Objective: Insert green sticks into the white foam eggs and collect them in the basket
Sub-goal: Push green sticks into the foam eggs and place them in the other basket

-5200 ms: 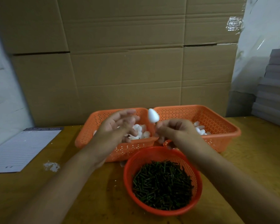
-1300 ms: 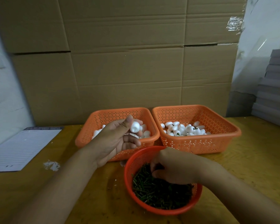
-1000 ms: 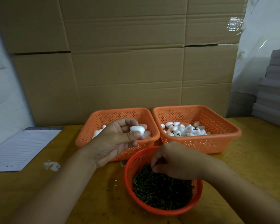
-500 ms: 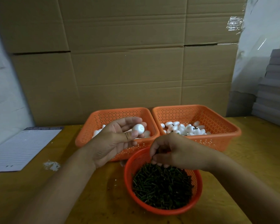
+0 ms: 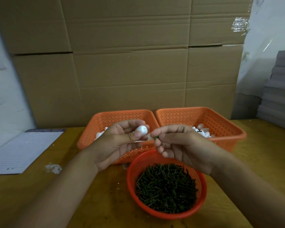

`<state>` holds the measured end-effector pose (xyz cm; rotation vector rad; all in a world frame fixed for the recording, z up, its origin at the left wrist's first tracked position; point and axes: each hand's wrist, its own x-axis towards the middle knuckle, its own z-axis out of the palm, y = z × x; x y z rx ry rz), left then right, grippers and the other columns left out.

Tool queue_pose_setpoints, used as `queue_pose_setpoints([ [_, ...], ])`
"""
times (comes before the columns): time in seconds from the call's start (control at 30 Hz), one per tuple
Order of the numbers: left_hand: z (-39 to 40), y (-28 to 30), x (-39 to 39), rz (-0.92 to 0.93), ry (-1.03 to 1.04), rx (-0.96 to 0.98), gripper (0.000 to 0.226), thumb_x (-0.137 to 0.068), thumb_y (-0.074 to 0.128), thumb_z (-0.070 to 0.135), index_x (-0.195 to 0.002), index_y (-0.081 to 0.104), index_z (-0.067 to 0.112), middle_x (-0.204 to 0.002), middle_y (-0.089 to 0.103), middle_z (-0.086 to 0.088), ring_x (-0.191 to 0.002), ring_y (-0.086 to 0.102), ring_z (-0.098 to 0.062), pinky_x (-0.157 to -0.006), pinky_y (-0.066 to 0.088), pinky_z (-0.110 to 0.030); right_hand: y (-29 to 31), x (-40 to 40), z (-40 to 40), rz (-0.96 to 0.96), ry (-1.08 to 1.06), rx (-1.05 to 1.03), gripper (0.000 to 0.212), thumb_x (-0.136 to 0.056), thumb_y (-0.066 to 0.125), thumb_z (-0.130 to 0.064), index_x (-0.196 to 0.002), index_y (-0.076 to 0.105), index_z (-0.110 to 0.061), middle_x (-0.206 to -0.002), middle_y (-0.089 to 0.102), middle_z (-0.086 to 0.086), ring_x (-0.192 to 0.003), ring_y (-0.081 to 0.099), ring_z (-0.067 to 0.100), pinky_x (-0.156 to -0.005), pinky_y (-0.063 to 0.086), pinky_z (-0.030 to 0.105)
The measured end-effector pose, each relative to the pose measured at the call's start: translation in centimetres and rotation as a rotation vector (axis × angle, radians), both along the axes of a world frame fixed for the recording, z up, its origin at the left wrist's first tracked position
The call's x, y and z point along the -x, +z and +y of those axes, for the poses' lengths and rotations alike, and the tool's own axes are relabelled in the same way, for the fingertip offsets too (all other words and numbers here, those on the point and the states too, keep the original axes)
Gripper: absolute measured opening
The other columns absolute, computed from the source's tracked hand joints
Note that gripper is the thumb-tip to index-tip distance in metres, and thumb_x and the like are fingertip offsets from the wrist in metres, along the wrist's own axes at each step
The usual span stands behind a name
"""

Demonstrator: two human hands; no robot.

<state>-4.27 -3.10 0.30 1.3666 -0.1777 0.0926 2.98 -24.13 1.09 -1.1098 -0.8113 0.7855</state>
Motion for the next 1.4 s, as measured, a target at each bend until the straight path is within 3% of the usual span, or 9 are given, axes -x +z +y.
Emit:
queue_pose_setpoints([
  [0.27, 0.03, -0.04, -0.11, 0.004, -0.013, 0.029, 0.032, -0.075, 0.08, 0.016, -0.106, 0.077, 0.022, -0.122, 0.071, -0.013, -0.105, 0.07, -0.021, -0.082, 0.058, -0.029, 0.2, 0.2, 0.13, 0.049, 0.036, 0.008, 0.017, -0.089, 0.062, -0.018, -0.1, 0.073, -0.011, -0.091, 0.074, 0.017, -0.075, 0.073, 0.02, -0.061, 0.057, 0.022],
  [0.4, 0.03, -0.01, -0.06, 0.007, -0.017, 0.032, 0.032, -0.074, 0.08, 0.016, -0.106, 0.077, 0.021, -0.121, 0.071, -0.013, -0.108, 0.07, -0.023, -0.084, 0.058, -0.03, -0.01, 0.15, 0.16, 0.067, 0.064, 0.013, 0.03, -0.09, 0.06, -0.022, -0.114, 0.072, -0.009, -0.097, 0.074, 0.016, -0.082, 0.074, 0.022, -0.064, 0.058, 0.023],
  [0.5, -0.04, 0.04, -0.02, 0.007, -0.022, 0.04, 0.031, -0.075, 0.079, 0.015, -0.105, 0.077, 0.021, -0.125, 0.069, -0.015, -0.109, 0.069, -0.023, -0.083, 0.058, -0.03, -0.01, 0.3, 0.24, 0.064, 0.047, 0.022, 0.024, -0.087, 0.065, -0.025, -0.106, 0.075, -0.014, -0.101, 0.075, 0.013, -0.086, 0.075, 0.021, -0.064, 0.058, 0.022],
  [0.63, -0.05, 0.07, 0.03, 0.002, -0.026, 0.061, 0.029, -0.073, 0.079, 0.011, -0.101, 0.077, 0.018, -0.121, 0.071, -0.013, -0.104, 0.071, -0.022, -0.081, 0.058, -0.029, 0.16, 0.4, 0.41, -0.09, -0.182, 0.078, 0.026, -0.086, 0.067, -0.025, -0.101, 0.07, -0.004, -0.093, 0.076, 0.012, -0.078, 0.074, 0.016, -0.059, 0.056, 0.019],
  [0.73, -0.15, 0.0, 0.05, 0.008, -0.013, 0.057, 0.03, -0.071, 0.08, 0.01, -0.101, 0.078, 0.017, -0.115, 0.073, -0.01, -0.098, 0.072, -0.02, -0.078, 0.058, -0.026, 0.19, 0.16, 0.19, -0.205, -0.374, 0.065, 0.013, -0.09, 0.064, -0.013, -0.096, 0.071, -0.003, -0.087, 0.076, 0.014, -0.075, 0.074, 0.018, -0.059, 0.055, 0.019],
  [0.97, -0.26, -0.1, -0.05, 0.014, 0.026, 0.084, 0.04, -0.068, 0.082, 0.008, -0.107, 0.072, 0.011, -0.105, 0.074, -0.01, -0.093, 0.073, -0.021, -0.076, 0.059, -0.027, 0.72, 0.18, -0.03, -0.254, -0.44, 0.087, 0.006, -0.096, 0.06, -0.004, -0.098, 0.066, -0.005, -0.087, 0.077, 0.012, -0.082, 0.076, 0.019, -0.061, 0.057, 0.02],
  [1.23, -0.52, 0.04, 0.02, 0.006, 0.064, 0.054, 0.034, -0.063, 0.085, 0.01, -0.096, 0.08, 0.02, -0.105, 0.075, -0.01, -0.092, 0.074, -0.022, -0.075, 0.059, -0.026, 0.57, 0.52, 0.23, -0.472, -0.617, 0.098, 0.008, -0.086, 0.074, -0.013, -0.081, 0.073, -0.007, -0.073, 0.075, 0.008, -0.064, 0.072, 0.016, -0.05, 0.054, 0.022],
  [1.4, -0.64, 0.04, -0.03, 0.0, 0.085, 0.054, 0.038, -0.06, 0.086, 0.01, -0.097, 0.077, 0.016, -0.106, 0.075, -0.011, -0.092, 0.074, -0.024, -0.077, 0.06, -0.026, 0.44, 0.65, 0.48, -0.465, -0.619, 0.102, 0.012, -0.093, 0.066, -0.005, -0.082, 0.072, -0.005, -0.075, 0.075, 0.012, -0.061, 0.069, 0.017, -0.048, 0.051, 0.021],
])
